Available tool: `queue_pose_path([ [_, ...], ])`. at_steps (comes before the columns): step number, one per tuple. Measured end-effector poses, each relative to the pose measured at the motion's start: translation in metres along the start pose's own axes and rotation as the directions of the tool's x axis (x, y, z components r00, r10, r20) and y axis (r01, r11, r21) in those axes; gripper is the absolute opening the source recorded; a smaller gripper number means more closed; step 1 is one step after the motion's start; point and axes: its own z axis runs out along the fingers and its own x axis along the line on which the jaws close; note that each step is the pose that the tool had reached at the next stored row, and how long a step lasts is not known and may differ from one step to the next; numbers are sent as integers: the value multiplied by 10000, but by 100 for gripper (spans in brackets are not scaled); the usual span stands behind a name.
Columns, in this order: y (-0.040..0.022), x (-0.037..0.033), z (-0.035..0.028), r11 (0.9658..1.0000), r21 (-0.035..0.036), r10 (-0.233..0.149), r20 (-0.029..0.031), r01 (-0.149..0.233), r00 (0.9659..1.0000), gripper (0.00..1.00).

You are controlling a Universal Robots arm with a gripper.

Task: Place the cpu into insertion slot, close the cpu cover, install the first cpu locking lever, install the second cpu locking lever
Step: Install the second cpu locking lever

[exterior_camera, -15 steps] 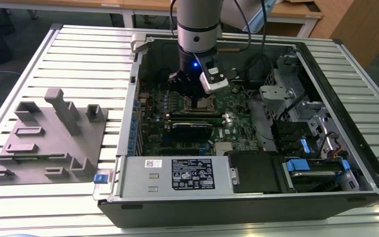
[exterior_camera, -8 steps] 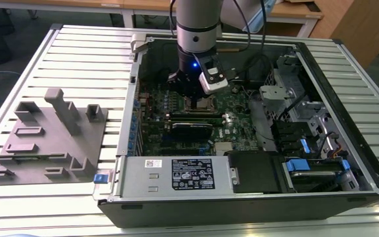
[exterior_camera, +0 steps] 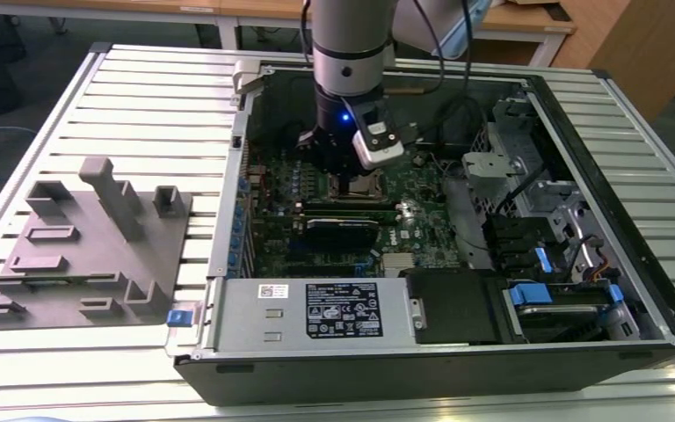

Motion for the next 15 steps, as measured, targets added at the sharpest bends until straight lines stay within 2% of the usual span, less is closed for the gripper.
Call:
queue_pose_path([
  [8,-8,42,26,10000,23,-3,4,3,10000,11],
  [15,-12,78,83,10000,39,-4,4,4,10000,11],
])
